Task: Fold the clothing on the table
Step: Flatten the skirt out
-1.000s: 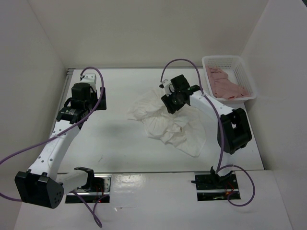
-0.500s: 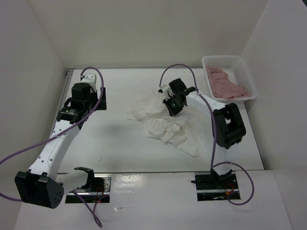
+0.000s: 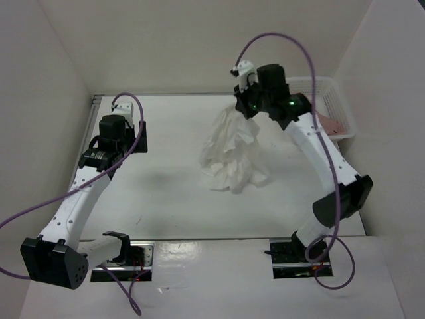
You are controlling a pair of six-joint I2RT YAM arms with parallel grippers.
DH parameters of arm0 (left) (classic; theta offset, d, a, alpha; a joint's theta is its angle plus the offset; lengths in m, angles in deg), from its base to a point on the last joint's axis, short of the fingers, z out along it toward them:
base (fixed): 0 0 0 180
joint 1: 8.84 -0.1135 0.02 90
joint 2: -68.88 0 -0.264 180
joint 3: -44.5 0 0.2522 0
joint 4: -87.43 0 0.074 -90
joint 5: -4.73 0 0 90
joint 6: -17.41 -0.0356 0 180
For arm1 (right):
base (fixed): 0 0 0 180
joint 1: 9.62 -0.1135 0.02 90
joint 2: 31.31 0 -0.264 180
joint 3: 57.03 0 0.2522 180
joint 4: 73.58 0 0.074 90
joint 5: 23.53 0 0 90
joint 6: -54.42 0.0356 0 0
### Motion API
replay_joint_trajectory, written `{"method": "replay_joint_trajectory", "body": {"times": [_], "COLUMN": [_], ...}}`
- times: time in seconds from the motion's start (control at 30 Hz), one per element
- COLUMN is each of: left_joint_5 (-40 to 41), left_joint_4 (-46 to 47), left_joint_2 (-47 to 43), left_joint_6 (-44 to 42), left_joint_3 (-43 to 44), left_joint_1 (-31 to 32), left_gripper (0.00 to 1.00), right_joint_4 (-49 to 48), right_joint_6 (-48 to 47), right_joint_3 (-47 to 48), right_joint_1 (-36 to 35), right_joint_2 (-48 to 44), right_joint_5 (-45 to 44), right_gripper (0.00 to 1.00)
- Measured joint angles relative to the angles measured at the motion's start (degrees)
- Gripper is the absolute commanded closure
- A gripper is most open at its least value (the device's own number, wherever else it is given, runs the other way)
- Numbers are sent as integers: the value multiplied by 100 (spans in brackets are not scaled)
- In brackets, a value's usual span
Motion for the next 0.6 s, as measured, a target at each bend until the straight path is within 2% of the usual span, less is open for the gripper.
{"method": "replay_joint_trajectory", "body": {"times": [0.13,0.33,0.47,0.6], "left_joint_5": [0,0,2,2], "left_joint_4": [0,0,0,0], "left_joint_2": [0,0,0,-11], "left_joint_6": [0,0,0,0], "left_joint_3": [0,0,0,0], "left_joint_1": [0,0,0,0], "left_gripper": [0,0,0,0], "right_joint_4": [52,87,179,260], "right_joint_6": [83,247,247,197], "right_joint_3": [1143,2100,2155,1414], "right_joint_1": [66,125,109,-188], "right_joint_2": [-673,-1043,-861,-625], "right_joint_5": [92,20,197,374], "right_gripper": [100,100,100,100]}}
